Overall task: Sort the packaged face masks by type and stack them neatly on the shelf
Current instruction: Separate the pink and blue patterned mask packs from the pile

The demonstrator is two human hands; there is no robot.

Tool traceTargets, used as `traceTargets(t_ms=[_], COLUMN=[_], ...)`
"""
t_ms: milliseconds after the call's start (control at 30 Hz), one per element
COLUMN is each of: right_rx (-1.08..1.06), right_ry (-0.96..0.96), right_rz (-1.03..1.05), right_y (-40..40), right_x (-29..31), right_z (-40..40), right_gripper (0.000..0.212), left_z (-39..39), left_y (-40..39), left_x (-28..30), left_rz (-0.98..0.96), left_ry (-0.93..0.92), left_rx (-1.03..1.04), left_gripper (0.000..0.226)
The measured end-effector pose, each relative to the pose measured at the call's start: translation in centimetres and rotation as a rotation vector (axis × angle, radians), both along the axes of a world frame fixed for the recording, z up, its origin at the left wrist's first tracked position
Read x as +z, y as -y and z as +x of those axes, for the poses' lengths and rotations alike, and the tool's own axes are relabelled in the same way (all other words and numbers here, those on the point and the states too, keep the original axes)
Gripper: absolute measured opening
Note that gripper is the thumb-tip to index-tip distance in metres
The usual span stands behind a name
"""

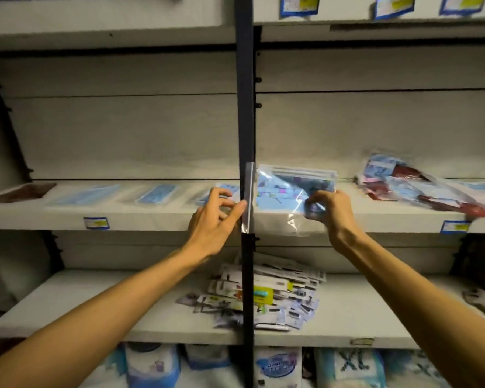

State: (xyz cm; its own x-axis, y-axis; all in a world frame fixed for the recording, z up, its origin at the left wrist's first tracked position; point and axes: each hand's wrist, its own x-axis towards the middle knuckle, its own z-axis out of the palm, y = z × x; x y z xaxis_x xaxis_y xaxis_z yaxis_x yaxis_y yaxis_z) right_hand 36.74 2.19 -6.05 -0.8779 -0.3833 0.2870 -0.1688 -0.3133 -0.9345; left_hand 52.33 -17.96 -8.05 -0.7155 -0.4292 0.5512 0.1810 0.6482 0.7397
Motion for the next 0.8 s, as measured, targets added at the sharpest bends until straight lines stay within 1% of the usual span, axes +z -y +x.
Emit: traceTargets(t_ms=[67,100,167,233,300,400,433,500,600,667,700,733,767,800], right_rx=[0.048,0.073,0.108,0.111,0.081,0.051,0.047,0.029,-0.096,-0.183,-0.211,-0.223,-0.222,-0.218], right_ry=[-0.031,-0.058,-0.064,-0.062,-0.123,-0.196,-0.222,-0.334,-0.499,-0.575,-0.603,-0.622,-0.635,-0.651], right_rz=[0.071,0.118,0.172,0.214,0.287,0.348,0.357,0.365,0.466,0.550,0.597,0.659,0.737,0.818], right_y=[2.4,3.6,6.1,8.5,10.5,14.0,15.2,17.8,20.9,22.1,22.5,22.8,22.9,23.1], right_x=[-0.6,-0.9,-1.2,-1.4,-1.7,-2.1,-2.1,-2.2,-2.6,-3.0,-3.1,-3.1,-3.2,-3.2], right_z=[3.0,4.2,6.3,7.5,8.3,8.7,8.8,8.7,7.9,6.9,6.3,5.7,5.2,4.7], right_gripper=[0.020,0.019,0.024,0.037,0.046,0.064,0.070,0.078,0.085,0.081,0.076,0.069,0.063,0.056], left_z=[1.7,2.3,3.5,4.4,4.7,4.1,3.8,3.0,0.9,-1.0,-1.9,-2.7,-3.2,-3.5], left_y=[1.5,2.3,4.2,6.4,8.9,13.0,14.3,16.4,18.2,18.7,18.9,18.9,19.0,19.1], left_x=[0.4,0.4,0.5,0.8,0.9,0.8,0.7,0.6,1.0,1.3,1.4,1.5,1.5,1.6], left_rz=[0.275,0.360,0.415,0.455,0.522,0.624,0.653,0.702,0.778,0.732,0.663,0.539,0.351,0.123], left_ry=[0.018,0.016,-0.006,-0.040,-0.093,-0.080,-0.067,-0.056,-0.051,0.014,0.061,0.130,0.224,0.330], left_rx=[-0.079,-0.101,-0.071,0.039,0.185,0.345,0.367,0.386,0.357,0.305,0.279,0.266,0.266,0.283], left_gripper=[0.035,0.033,0.020,0.012,0.010,0.011,0.011,0.012,0.019,0.021,0.021,0.025,0.034,0.044])
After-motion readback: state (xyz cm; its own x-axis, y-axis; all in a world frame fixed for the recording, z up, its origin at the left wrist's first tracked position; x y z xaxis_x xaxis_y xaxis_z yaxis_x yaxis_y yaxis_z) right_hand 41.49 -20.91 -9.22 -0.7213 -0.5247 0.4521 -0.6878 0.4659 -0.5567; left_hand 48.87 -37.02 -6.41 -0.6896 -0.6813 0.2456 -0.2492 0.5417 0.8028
